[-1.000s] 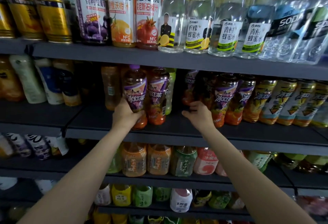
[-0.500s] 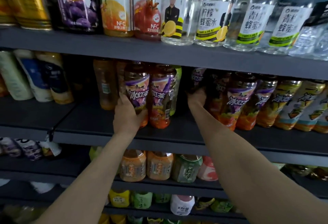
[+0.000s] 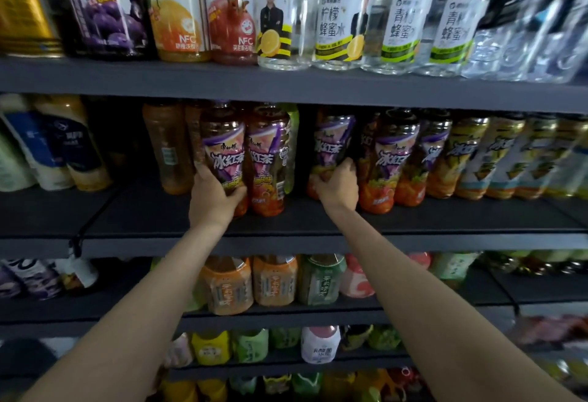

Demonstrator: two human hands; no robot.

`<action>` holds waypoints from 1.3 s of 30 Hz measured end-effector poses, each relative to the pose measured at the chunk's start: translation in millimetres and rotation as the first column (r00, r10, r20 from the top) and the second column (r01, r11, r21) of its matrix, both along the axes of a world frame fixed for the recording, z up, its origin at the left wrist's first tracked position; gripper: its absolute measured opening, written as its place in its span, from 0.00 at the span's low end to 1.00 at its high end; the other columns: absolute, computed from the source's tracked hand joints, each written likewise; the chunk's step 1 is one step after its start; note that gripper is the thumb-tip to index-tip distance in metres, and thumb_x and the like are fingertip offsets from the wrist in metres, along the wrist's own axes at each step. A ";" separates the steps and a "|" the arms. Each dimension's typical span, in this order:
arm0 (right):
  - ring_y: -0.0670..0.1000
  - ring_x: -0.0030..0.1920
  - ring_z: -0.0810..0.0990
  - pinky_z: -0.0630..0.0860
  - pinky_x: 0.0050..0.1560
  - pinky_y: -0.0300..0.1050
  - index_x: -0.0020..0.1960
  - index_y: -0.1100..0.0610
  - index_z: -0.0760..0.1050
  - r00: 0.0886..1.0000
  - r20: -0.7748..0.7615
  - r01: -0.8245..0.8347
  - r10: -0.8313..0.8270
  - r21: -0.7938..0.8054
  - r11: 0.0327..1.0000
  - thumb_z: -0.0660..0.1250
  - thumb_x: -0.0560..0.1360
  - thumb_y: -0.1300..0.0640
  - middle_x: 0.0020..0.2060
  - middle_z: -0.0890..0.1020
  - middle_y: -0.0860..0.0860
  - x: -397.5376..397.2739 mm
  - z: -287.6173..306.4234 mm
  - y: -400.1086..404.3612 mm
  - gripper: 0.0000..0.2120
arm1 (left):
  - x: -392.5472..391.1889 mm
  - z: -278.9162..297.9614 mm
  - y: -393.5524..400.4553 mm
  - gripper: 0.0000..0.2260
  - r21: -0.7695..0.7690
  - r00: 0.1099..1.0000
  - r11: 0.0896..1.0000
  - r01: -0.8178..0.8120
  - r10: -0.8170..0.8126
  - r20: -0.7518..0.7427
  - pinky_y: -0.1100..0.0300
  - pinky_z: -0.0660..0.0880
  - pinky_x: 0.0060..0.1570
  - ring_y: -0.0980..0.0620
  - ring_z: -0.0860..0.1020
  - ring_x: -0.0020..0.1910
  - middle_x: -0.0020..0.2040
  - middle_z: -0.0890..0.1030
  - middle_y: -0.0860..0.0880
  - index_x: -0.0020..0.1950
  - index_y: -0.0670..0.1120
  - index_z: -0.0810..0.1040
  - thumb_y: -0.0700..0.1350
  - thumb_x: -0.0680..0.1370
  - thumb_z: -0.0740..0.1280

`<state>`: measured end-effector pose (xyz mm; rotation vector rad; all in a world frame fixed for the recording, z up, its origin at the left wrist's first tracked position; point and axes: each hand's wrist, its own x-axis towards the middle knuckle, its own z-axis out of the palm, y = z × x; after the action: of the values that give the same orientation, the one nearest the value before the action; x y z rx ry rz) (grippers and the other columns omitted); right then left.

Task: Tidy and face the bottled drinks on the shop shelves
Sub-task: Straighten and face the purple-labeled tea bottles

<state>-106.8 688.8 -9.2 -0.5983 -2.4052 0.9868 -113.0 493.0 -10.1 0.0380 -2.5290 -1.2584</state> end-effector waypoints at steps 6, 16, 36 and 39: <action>0.59 0.60 0.74 0.70 0.49 0.47 0.62 0.64 0.63 0.996 -0.031 -0.084 0.085 0.049 0.995 0.71 0.73 0.52 0.61 0.73 0.58 56.3 0.0 2.0 0.27 | 53.3 0.3 1.7 0.26 0.026 0.938 0.997 -0.076 0.081 -0.338 0.53 0.72 0.58 0.43 0.70 0.63 0.66 0.66 0.40 0.67 0.41 0.63 0.41 0.73 0.71; 0.49 0.52 0.79 0.78 0.53 0.45 0.64 0.58 0.66 0.907 -0.120 -0.419 0.403 -0.348 0.839 0.75 0.69 0.55 0.56 0.78 0.51 128.8 22.6 2.1 0.28 | 109.4 0.7 36.8 0.34 0.176 0.654 0.678 0.714 -0.735 0.176 0.61 0.70 0.59 0.53 0.72 0.62 0.68 0.70 0.47 0.73 0.49 0.57 0.49 0.72 0.72; 0.59 0.52 0.78 0.79 0.52 0.59 0.65 0.65 0.66 0.955 -0.272 -0.291 0.115 -0.935 0.204 0.73 0.71 0.58 0.51 0.77 0.62 144.7 75.3 -5.4 0.28 | 147.1 64.0 -1.6 0.34 -0.264 0.699 0.794 0.547 -0.607 -0.378 0.60 0.62 0.63 0.58 0.63 0.63 0.58 0.65 0.60 0.66 0.50 0.66 0.44 0.65 0.78; 0.57 0.51 0.81 0.82 0.39 0.53 0.68 0.64 0.64 0.934 -0.346 -0.355 0.086 -0.877 0.323 0.75 0.69 0.60 0.55 0.79 0.62 146.7 78.2 -5.0 0.33 | 141.7 55.7 -2.0 0.32 -0.151 0.718 0.754 0.640 -0.656 -0.233 0.59 0.66 0.62 0.57 0.67 0.61 0.61 0.66 0.56 0.64 0.55 0.64 0.47 0.66 0.77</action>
<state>39.9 683.8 69.0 -0.4250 -1.4724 2.4624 28.7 491.1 45.6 -1.0605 -2.3908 -1.2849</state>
